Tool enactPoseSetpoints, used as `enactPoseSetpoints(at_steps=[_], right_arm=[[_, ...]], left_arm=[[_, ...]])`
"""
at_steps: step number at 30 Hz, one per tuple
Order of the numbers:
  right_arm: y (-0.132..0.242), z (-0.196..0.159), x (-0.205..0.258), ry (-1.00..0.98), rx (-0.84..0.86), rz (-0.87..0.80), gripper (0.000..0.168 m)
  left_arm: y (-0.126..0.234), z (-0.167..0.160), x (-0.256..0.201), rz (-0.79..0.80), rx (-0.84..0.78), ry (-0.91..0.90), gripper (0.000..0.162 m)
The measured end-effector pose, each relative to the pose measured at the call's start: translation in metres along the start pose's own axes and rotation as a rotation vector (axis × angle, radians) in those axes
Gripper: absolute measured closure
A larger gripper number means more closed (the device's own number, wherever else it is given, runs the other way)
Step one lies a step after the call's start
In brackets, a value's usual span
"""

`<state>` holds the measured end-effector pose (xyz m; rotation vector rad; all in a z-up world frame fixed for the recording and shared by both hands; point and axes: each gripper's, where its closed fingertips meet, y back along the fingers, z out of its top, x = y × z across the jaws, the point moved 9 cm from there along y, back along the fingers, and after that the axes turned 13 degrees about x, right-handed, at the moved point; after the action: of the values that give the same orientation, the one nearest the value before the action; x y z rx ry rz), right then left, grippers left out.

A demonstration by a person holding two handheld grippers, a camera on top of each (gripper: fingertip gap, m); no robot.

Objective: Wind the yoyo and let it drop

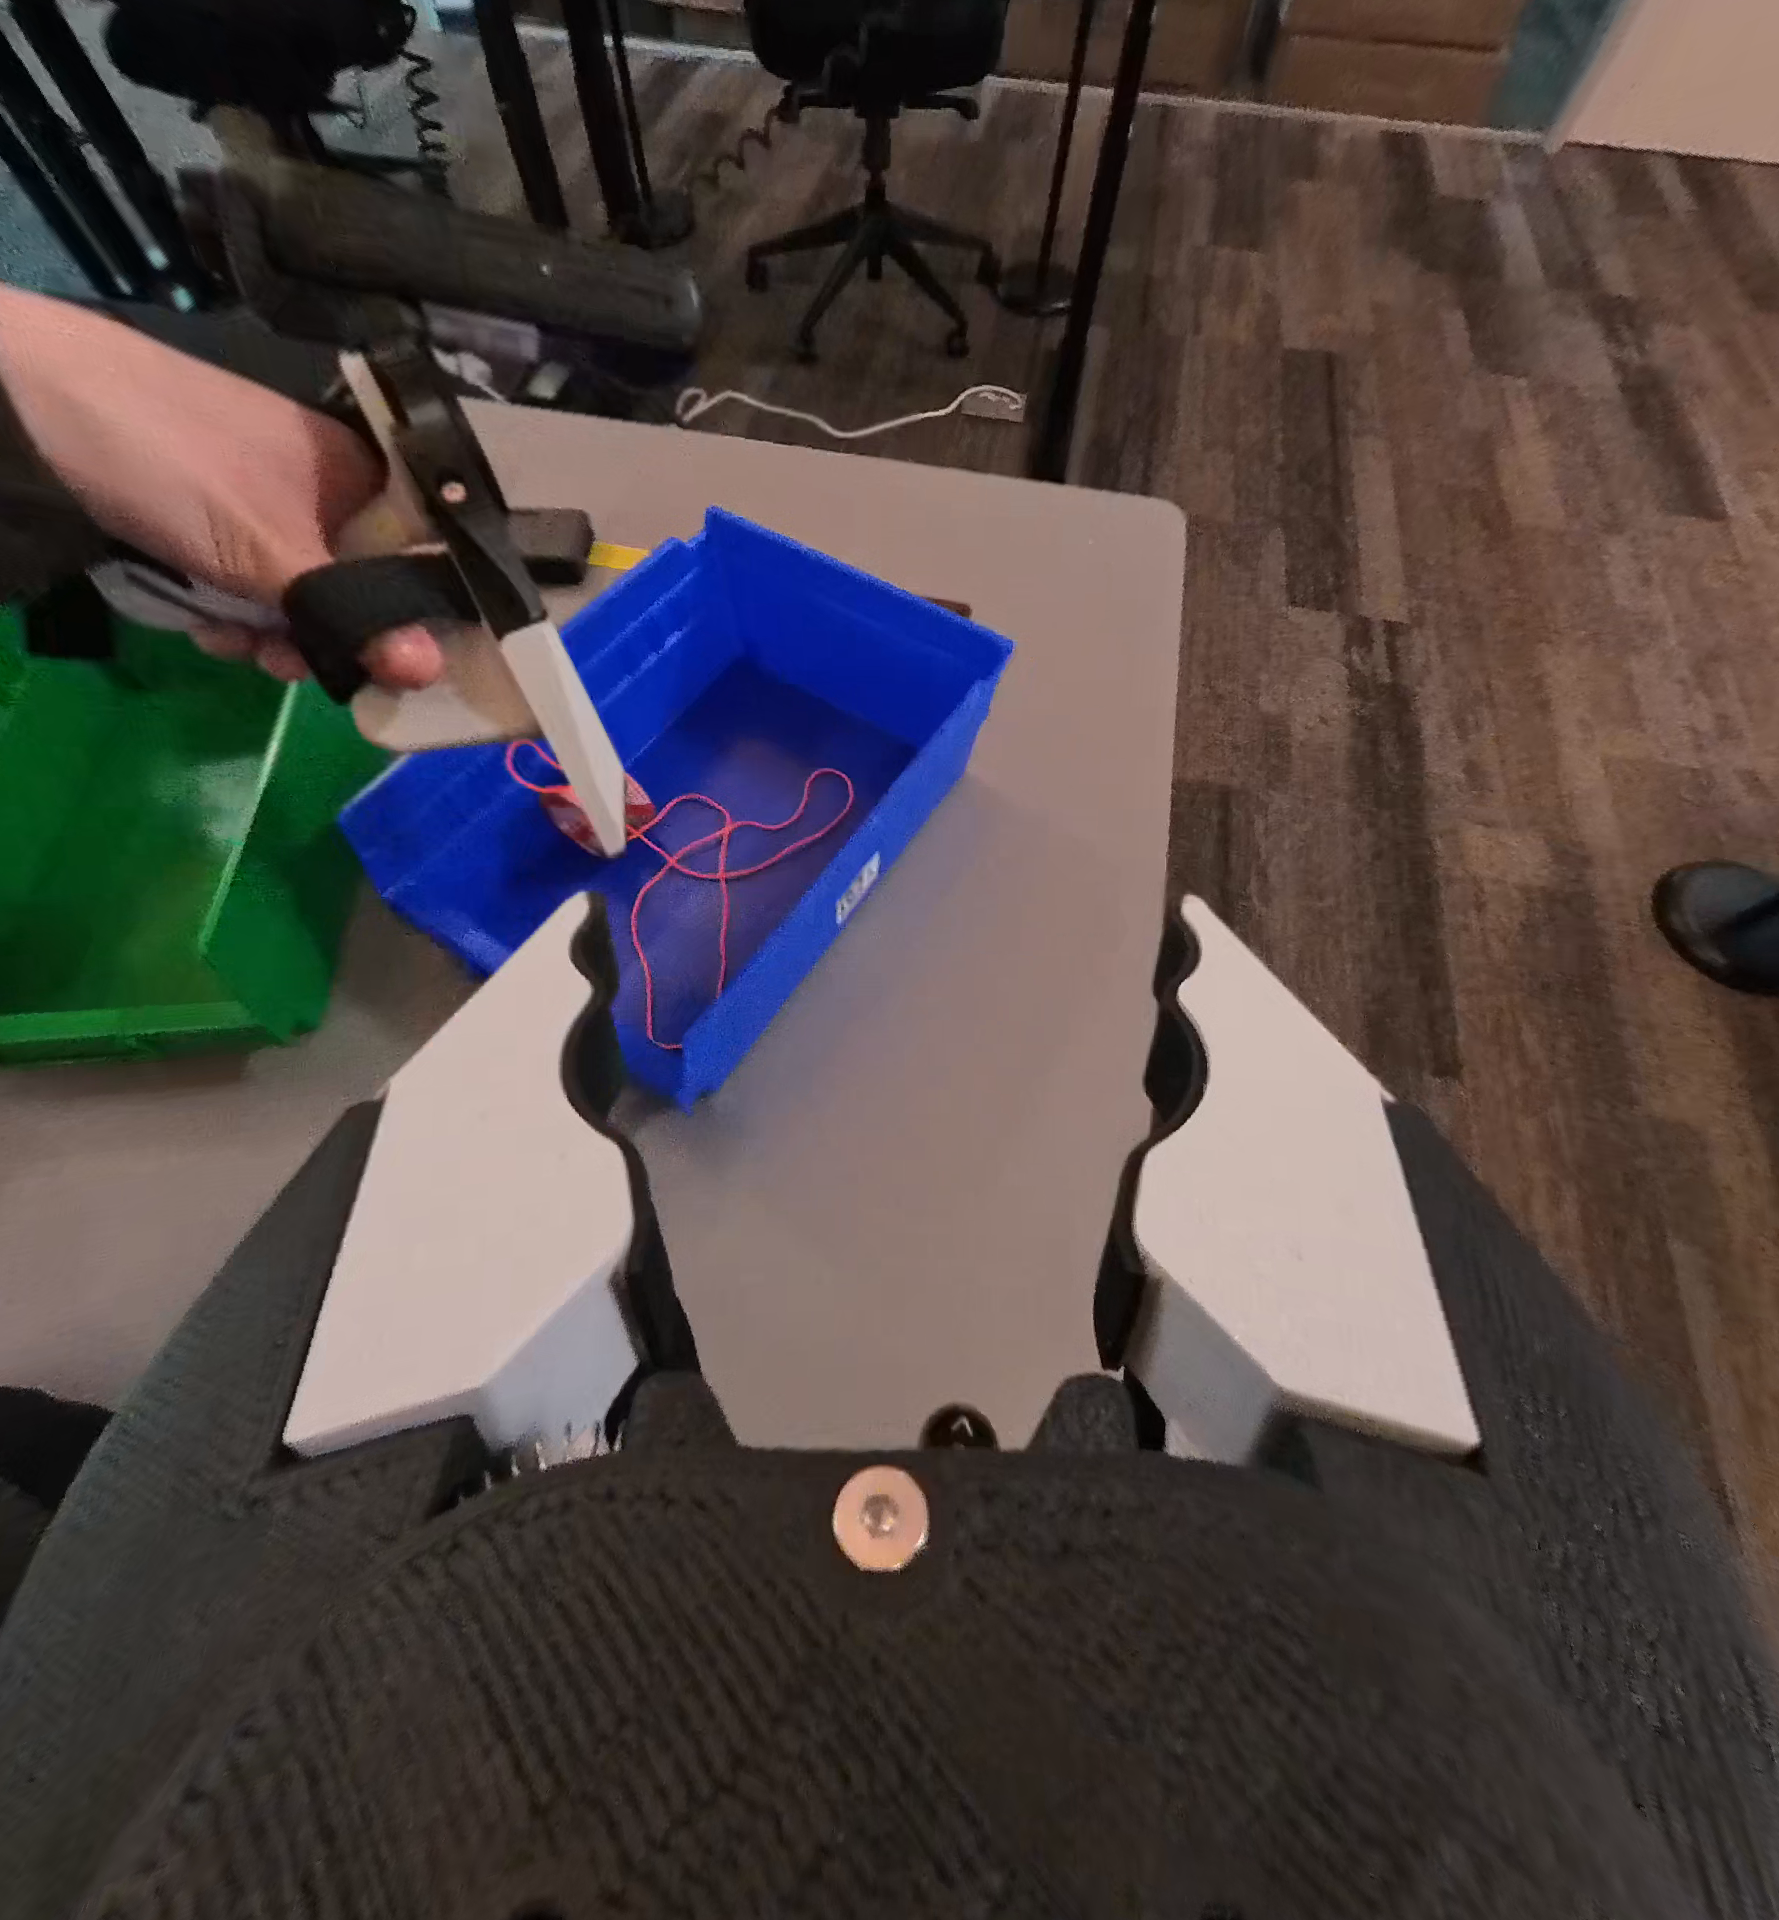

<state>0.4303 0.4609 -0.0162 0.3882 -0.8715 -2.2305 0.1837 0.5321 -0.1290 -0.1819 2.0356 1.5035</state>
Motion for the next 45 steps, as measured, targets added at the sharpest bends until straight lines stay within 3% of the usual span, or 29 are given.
enactPoseSetpoints(at_steps=[1,2,4,6,7,9,11,12,14,18,21,23,27,32,35,37,41,45], right_arm=[[0.007,-0.012,-0.003,-0.017,-0.003,-0.035,0.066],[0.014,-0.024,-0.007,-0.041,-0.005,-0.067,0.066],[0.031,-0.044,-0.013,-0.119,-0.031,-0.100,0.067],[0.048,-0.056,-0.017,-0.192,-0.089,-0.118,0.069],[0.057,-0.063,-0.020,-0.215,-0.108,-0.145,0.071],[0.074,-0.073,-0.026,-0.253,-0.134,-0.198,0.072],[0.088,-0.079,-0.033,-0.286,-0.154,-0.242,0.073],[0.093,-0.081,-0.035,-0.299,-0.165,-0.263,0.073],[0.100,-0.084,-0.040,-0.322,-0.191,-0.293,0.075],[0.099,-0.088,-0.047,-0.362,-0.203,-0.297,0.078],[0.086,-0.084,-0.050,-0.369,-0.181,-0.275,0.079],[0.073,-0.078,-0.049,-0.360,-0.169,-0.252,0.079],[0.033,-0.059,-0.039,-0.321,-0.136,-0.193,0.080],[-0.029,-0.032,-0.013,-0.161,-0.137,-0.188,0.087],[-0.066,-0.025,0.005,-0.134,-0.223,-0.188,0.073],[-0.089,-0.026,0.020,-0.158,-0.263,-0.117,0.070],[-0.139,-0.027,0.047,-0.216,-0.185,0.012,0.060],[-0.188,-0.024,0.066,-0.210,-0.024,0.074,0.060]], left_arm=[[0.005,0.003,0.013,0.186,0.029,0.030,0.000],[0.010,0.008,0.016,0.216,0.048,0.028,0.002],[0.016,0.022,-0.005,-0.082,0.012,0.000,0.002],[0.023,0.030,0.000,0.130,0.027,0.022,0.002],[0.025,0.033,-0.006,0.157,0.044,-0.031,0.003],[0.025,0.038,-0.035,-0.069,0.052,-0.080,0.002],[0.029,0.045,-0.032,0.198,0.056,-0.083,0.003],[0.032,0.050,-0.036,0.260,0.031,-0.126,0.003],[0.036,0.057,-0.058,0.100,-0.102,-0.172,0.002],[0.055,0.054,-0.057,0.370,-0.300,-0.198,0.002],[0.063,0.040,-0.058,0.191,-0.429,-0.226,0.002],[0.075,0.028,-0.043,0.253,-0.534,-0.204,0.002],[0.090,-0.013,-0.011,0.459,-0.700,-0.201,0.003],[0.079,-0.094,0.023,0.458,-0.935,-0.156,0.004],[0.057,-0.153,0.052,0.438,-1.013,-0.037,0.004],[0.038,-0.193,0.070,0.451,-1.013,0.061,0.004],[-0.002,-0.257,0.099,0.523,-0.901,0.259,0.004],[-0.032,-0.293,0.116,0.529,-0.872,0.435,0.004]])
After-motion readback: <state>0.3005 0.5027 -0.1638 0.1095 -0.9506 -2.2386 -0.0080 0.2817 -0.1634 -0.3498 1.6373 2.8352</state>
